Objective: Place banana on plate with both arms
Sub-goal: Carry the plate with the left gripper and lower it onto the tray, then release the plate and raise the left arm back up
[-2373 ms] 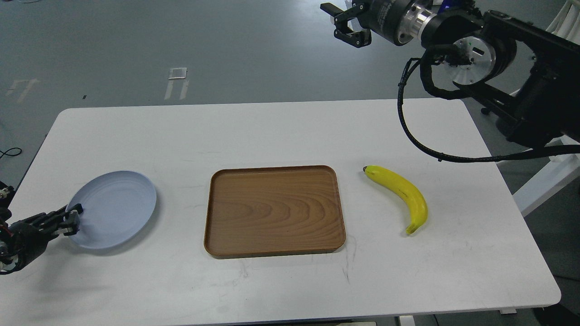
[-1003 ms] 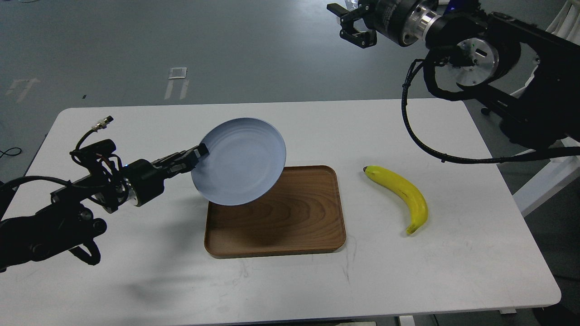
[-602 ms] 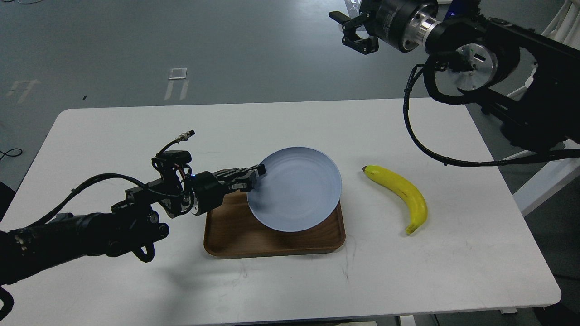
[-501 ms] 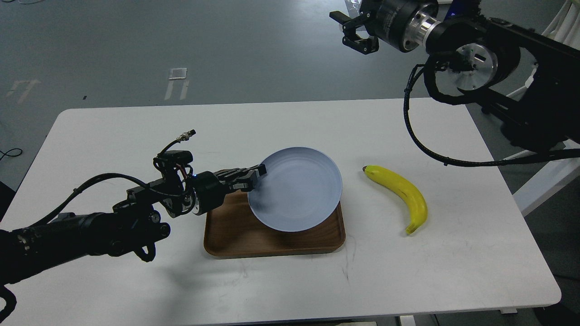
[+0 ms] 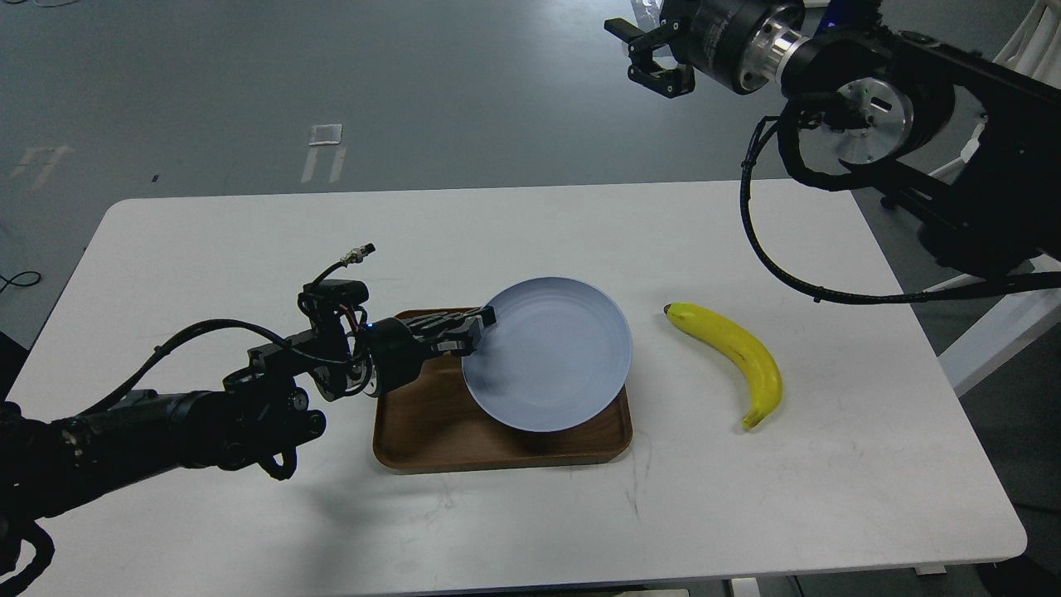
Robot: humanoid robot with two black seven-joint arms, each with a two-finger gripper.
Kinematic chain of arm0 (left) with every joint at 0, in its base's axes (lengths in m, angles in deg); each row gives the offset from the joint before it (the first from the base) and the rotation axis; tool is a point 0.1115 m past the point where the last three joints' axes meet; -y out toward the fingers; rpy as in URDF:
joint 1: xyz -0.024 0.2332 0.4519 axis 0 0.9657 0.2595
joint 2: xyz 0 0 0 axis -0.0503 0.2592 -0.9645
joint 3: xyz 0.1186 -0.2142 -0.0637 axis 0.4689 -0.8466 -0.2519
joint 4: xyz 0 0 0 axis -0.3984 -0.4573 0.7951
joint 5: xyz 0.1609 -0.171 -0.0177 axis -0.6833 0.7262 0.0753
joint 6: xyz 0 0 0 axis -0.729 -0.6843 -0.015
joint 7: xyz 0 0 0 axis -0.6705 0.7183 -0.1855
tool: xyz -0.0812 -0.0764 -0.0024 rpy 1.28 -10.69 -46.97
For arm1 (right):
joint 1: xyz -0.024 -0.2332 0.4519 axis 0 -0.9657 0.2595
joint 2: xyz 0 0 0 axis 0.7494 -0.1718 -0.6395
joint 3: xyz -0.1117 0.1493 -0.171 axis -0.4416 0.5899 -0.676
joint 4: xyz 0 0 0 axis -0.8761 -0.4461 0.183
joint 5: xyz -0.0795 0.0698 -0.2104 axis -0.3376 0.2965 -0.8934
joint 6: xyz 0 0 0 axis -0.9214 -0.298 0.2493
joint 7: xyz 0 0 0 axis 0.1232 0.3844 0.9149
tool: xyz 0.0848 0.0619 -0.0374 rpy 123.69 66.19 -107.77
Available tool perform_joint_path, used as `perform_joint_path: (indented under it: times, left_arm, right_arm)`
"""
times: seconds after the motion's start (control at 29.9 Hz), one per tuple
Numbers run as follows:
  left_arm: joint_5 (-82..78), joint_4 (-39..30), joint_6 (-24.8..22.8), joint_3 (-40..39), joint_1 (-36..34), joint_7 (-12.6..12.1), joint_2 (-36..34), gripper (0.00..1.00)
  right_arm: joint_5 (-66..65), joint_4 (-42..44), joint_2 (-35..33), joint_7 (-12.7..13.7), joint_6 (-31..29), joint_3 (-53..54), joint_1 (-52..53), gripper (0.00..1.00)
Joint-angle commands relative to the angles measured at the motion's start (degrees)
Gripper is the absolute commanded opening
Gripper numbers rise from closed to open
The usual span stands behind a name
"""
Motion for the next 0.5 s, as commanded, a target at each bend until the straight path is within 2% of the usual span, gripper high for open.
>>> perform_joint_path:
  times: [0.0,0.03,0.07,0.13,0.2,0.33,0.47]
  left_arm:
    - [0.01,-0.06,0.06,-0.07,0.02,0.00,0.25,0.55]
    - [0.01,-0.06,0.06,-0.07,0.02,0.00,0.25,0.61]
    - [0.01,-0.06,0.06,-0.07,-0.07,0.00,0.25,0.74]
    - [0.01,-0.06,0.06,-0.16,-0.16,0.00,0.17,0.81]
    - [1.15,-0.06,0.06,-1.21,-0.42,0.00,-0.36,0.97]
    - [3.96,-0.06,-0.02,-4.54,-2.96,0.00,-1.59,0.98]
    - [13.96,-0.06,-1.34,-12.27,-8.58,0.00,-3.35,0.98]
  right_arm:
    - [0.00,-0.05,0.00,-0.01,0.07,0.09,0.01,1.00]
    - [0.00,-0.05,-0.09,-0.01,-0.02,0.17,0.01,1.00]
    - [0.00,-0.05,-0.09,-0.01,0.07,0.18,0.01,1.00]
    - [0.00,-0.05,-0.09,-0.01,-0.02,0.18,0.01,1.00]
    - [0.00,-0.05,-0.18,0.08,-0.02,0.18,0.01,1.00]
    - [0.00,0.04,-0.09,-0.01,-0.02,0.18,0.01,1.00]
    - [-0.09,0.04,-0.18,-0.10,-0.11,-0.09,-0.08,1.00]
